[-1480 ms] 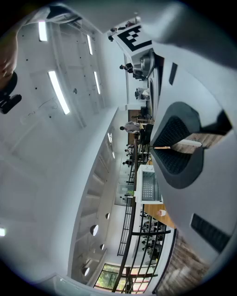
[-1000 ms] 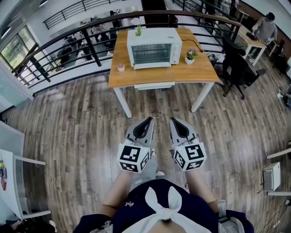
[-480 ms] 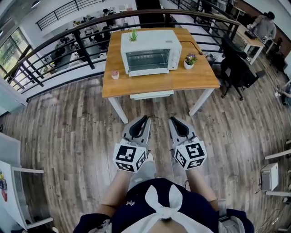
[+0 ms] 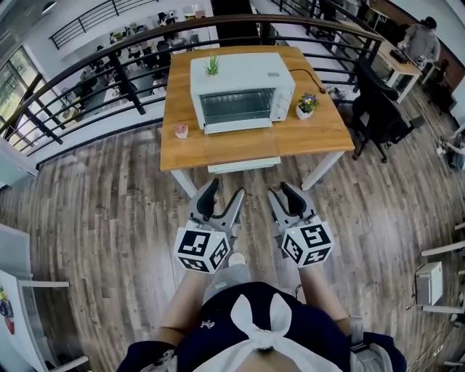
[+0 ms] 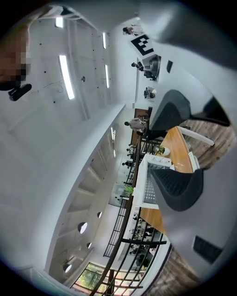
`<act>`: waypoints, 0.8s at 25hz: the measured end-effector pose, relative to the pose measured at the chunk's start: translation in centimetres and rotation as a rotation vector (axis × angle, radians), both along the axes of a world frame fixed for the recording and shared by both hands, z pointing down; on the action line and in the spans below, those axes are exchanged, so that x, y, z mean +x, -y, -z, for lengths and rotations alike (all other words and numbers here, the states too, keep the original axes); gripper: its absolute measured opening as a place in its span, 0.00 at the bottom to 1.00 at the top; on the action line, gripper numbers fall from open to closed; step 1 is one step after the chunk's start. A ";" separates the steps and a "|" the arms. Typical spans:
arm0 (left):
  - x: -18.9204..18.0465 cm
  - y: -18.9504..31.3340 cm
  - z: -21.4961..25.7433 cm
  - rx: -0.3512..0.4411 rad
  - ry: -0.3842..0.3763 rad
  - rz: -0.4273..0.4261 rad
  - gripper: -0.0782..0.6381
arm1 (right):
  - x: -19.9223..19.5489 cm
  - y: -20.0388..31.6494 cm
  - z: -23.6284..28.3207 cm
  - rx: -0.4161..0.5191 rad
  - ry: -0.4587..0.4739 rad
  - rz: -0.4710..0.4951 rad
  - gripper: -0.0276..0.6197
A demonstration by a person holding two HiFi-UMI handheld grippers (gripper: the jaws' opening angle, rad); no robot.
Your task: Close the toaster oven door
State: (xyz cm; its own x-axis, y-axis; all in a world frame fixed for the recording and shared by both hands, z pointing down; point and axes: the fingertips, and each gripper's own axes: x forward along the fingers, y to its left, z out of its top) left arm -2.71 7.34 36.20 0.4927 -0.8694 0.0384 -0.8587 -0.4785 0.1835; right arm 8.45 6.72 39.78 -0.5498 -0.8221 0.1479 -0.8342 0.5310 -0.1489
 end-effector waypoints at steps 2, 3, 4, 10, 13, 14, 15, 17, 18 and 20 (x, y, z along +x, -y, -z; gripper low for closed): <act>-1.0 1.1 -0.7 -0.022 0.002 0.005 0.47 | -0.1 1.1 -0.5 -0.014 -0.005 -0.007 0.27; -1.4 1.5 -1.1 -0.037 0.006 0.006 0.48 | -0.1 1.6 -0.8 -0.022 -0.010 -0.011 0.27; -1.8 1.9 -1.6 -0.053 0.011 0.006 0.49 | -0.1 2.0 -1.2 -0.030 -0.018 -0.016 0.27; -3.5 3.4 -5.2 -0.151 0.046 -0.004 0.49 | 0.5 3.6 -3.8 -0.086 -0.051 -0.061 0.27; -3.9 3.9 -6.6 -0.204 0.036 -0.011 0.49 | 0.6 4.0 -4.8 -0.114 -0.060 -0.067 0.27; -4.0 4.0 -7.0 -0.218 0.031 -0.011 0.49 | 0.6 4.1 -5.1 -0.122 -0.066 -0.068 0.27; -4.1 4.1 -7.3 -0.227 0.028 -0.008 0.49 | 0.7 4.2 -5.4 -0.128 -0.071 -0.069 0.27; -4.4 4.3 -7.9 -0.243 0.029 0.001 0.49 | 0.9 4.5 -5.9 -0.140 -0.075 -0.074 0.27; -4.6 4.5 -8.2 -0.251 0.028 0.006 0.49 | 1.0 4.6 -6.2 -0.145 -0.076 -0.076 0.27; -4.9 4.9 -8.9 -0.269 0.019 0.015 0.49 | 1.3 5.0 -6.8 -0.156 -0.082 -0.077 0.27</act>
State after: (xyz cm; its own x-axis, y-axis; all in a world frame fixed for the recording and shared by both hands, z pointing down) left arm -7.61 2.45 45.07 0.4768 -0.8339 0.2781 -0.8699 -0.4020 0.2858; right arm 9.71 1.72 46.55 -0.4672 -0.8247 0.3188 -0.8841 0.4410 -0.1546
